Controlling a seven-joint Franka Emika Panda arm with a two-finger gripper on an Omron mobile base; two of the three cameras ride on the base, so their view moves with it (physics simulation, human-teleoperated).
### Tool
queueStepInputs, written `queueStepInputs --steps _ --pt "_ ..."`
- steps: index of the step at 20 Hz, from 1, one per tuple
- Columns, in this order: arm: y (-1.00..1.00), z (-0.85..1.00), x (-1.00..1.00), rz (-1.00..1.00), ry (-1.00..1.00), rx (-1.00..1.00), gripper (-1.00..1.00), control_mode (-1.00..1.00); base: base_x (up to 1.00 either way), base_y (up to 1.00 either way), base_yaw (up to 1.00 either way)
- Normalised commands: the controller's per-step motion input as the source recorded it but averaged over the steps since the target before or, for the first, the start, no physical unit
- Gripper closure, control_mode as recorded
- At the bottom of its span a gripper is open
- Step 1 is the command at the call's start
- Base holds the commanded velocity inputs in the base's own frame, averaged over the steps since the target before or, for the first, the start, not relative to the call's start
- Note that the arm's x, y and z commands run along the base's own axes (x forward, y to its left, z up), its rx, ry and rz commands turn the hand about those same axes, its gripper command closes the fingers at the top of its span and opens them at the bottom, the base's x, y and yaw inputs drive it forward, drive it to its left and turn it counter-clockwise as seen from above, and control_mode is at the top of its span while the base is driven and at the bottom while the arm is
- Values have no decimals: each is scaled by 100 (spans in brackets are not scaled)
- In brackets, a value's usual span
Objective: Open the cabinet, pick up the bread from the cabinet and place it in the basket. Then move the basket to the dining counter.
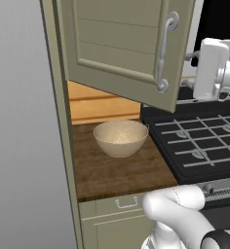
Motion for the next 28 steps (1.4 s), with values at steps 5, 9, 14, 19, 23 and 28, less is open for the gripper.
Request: queueStepInputs --steps 5,9,14,19,23,28 --pt "69 4 -33 8 0 1 -100 -100 0 0 0" --pt "98 2 -62 15 0 -1 -100 -100 0 0 0" --pt "100 0 -67 19 0 -11 -100 -100 0 0 0" --pt "100 0 -48 20 0 -21 -100 -100 0 0 0" --pt "100 0 -14 13 6 -19 -100 -100 0 0 0" --pt "71 0 0 5 7 -9 -100 -100 0 0 0"
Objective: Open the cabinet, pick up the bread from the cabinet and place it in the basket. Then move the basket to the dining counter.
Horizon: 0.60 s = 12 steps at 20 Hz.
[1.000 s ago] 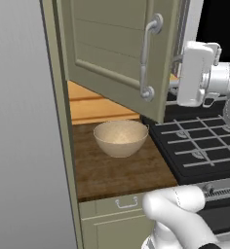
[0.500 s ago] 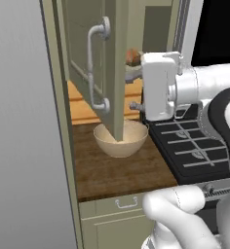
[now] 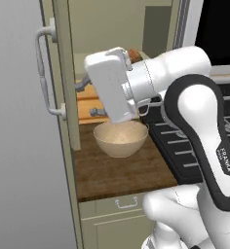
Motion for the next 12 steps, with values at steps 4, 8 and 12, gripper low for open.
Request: queueStepInputs --steps 4,8,12 --pt "-30 -41 28 -8 1 -23 -100 -100 0 0 0" --pt "-85 -43 48 -13 -9 -24 -100 -100 0 0 0" --pt "-92 -14 89 -4 -31 -8 -100 -100 0 0 0"
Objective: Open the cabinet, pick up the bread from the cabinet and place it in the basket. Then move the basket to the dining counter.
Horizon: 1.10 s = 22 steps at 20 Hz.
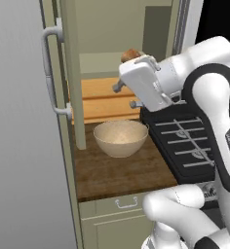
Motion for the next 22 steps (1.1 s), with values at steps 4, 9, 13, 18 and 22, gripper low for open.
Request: queueStepInputs --steps 4,9,13,18,22 --pt "-43 -11 75 -8 -29 -37 -100 -100 0 0 0" --pt "-58 -40 51 -13 -17 -67 -100 -100 0 0 0" --pt "-97 -4 34 -22 -4 -39 -100 -100 0 0 0" --pt "-38 0 17 -38 -17 -32 -100 -100 0 0 0" --pt "-13 -13 71 -36 -39 -26 -100 -100 0 0 0"
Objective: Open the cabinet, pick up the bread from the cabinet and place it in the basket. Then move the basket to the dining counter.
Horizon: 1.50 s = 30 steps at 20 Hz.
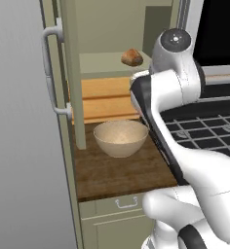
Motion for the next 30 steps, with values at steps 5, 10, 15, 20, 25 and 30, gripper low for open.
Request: queueStepInputs --steps 5,10,15,20,25,30 --pt "-26 -11 7 -15 -29 14 -100 -100 0 0 0" --pt "-10 63 0 6 -4 23 -100 -100 0 0 0" --pt "-3 24 25 10 -2 4 -100 -100 0 0 0" --pt "0 13 56 7 3 -5 -100 -100 0 0 0" --pt "1 4 73 8 4 -8 -100 -100 0 0 0" --pt "7 0 71 4 0 -9 -100 -100 0 0 0"
